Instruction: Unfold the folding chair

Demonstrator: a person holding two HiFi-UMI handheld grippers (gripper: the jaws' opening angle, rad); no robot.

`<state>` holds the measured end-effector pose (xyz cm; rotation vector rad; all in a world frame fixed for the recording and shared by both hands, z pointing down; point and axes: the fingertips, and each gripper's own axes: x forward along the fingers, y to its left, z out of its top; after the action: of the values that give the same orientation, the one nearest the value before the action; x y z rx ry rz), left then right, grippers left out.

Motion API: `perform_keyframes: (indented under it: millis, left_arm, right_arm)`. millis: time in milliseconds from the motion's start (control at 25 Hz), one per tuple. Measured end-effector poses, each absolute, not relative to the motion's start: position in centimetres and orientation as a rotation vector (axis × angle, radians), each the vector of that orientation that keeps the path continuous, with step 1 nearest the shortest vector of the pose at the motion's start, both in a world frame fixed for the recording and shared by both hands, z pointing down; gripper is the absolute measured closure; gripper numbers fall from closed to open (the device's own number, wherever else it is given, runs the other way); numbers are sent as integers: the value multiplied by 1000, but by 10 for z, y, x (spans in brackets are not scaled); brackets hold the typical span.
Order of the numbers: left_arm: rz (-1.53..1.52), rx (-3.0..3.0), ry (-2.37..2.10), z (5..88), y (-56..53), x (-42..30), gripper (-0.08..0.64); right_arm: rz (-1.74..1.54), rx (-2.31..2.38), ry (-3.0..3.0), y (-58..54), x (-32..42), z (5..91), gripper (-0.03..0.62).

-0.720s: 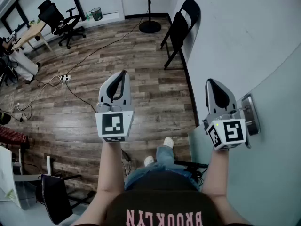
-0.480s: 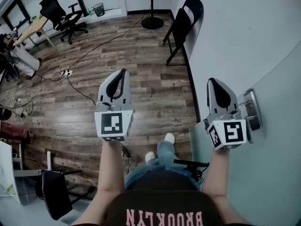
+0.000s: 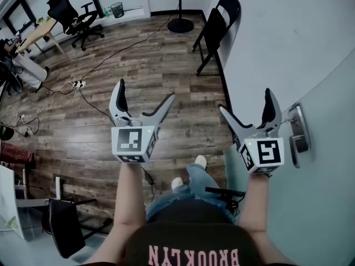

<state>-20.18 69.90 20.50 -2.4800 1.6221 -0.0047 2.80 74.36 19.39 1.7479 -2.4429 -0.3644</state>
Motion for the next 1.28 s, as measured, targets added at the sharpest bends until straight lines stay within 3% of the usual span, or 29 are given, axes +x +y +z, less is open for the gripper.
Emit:
perform_keyframes:
  millis: [360,960,1280]
  left_arm:
    - [-41,-2489,1681,223,631,-189,-12]
    - [-74,-2435,1696,205,434,-119,-11]
    - [-78,-2479,1678,215,381,-73,-11]
  right_arm:
    - [-292,1837,-2406,677,67,211,18]
    - [-303,1762,-2472,457,136,195,18]
    - [-343,1726,-2440,414,171,202,18]
